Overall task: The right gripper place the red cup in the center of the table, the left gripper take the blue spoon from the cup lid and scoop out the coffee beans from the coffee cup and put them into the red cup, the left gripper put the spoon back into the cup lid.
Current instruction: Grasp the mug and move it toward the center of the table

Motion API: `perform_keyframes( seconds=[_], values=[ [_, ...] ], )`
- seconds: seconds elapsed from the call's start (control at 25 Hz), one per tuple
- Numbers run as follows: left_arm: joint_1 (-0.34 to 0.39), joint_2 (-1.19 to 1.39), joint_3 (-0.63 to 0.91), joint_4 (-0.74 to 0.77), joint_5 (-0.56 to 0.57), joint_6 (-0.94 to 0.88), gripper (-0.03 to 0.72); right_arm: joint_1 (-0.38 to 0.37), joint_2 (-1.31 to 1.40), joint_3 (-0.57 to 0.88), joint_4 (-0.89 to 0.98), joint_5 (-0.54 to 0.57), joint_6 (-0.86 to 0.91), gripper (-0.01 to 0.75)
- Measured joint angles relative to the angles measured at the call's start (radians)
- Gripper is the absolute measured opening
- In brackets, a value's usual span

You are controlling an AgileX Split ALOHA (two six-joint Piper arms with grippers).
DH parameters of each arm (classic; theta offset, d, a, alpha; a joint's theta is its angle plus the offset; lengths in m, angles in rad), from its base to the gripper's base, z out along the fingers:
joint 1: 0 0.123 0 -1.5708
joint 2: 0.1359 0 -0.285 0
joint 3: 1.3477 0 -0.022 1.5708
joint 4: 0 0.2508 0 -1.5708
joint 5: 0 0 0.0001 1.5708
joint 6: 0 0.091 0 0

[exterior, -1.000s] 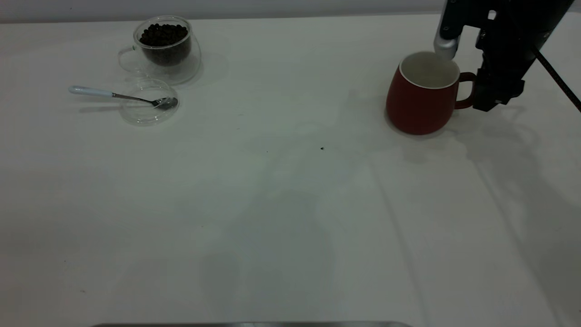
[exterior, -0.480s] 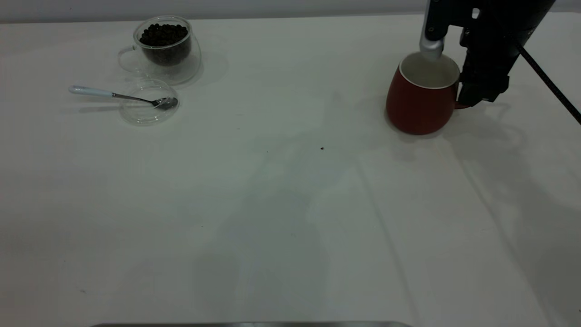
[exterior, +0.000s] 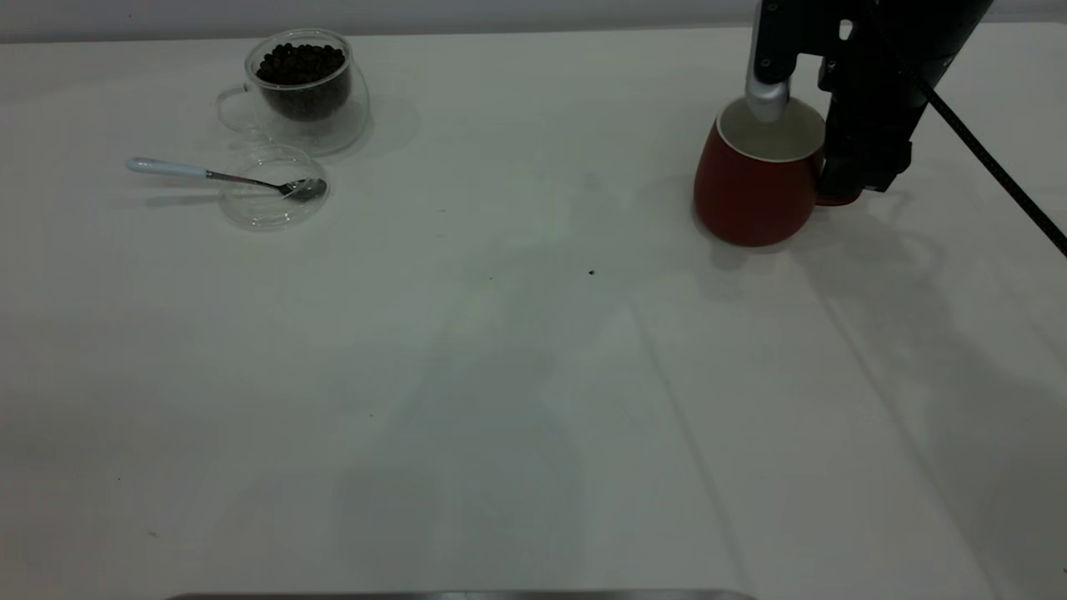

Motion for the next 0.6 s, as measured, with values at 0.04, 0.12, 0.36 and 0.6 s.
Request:
perform_keyframes(
  seconds=[0.04,0.12,0.36,0.6],
  values=[
    [0.000,0.000,0.000,0.000,0.000,0.000,0.558,0.001,0.000,0.000,0.000,0.000,0.000,0.536],
    [0.000,0.000,0.000,0.000,0.000,0.000,0.558,0.007,0.000,0.000,0.000,0.000,0.000,0.536],
    [0.000,0.000,0.000,0.000,0.000,0.000,0.558,0.024,0.000,0.000,0.000,0.006,0.000,0.536],
    [0.000,0.000,0.000,0.000,0.000,0.000,0.558,0.061,0.000,0.000,0.000,0.002,0.000,0.536]
  ],
)
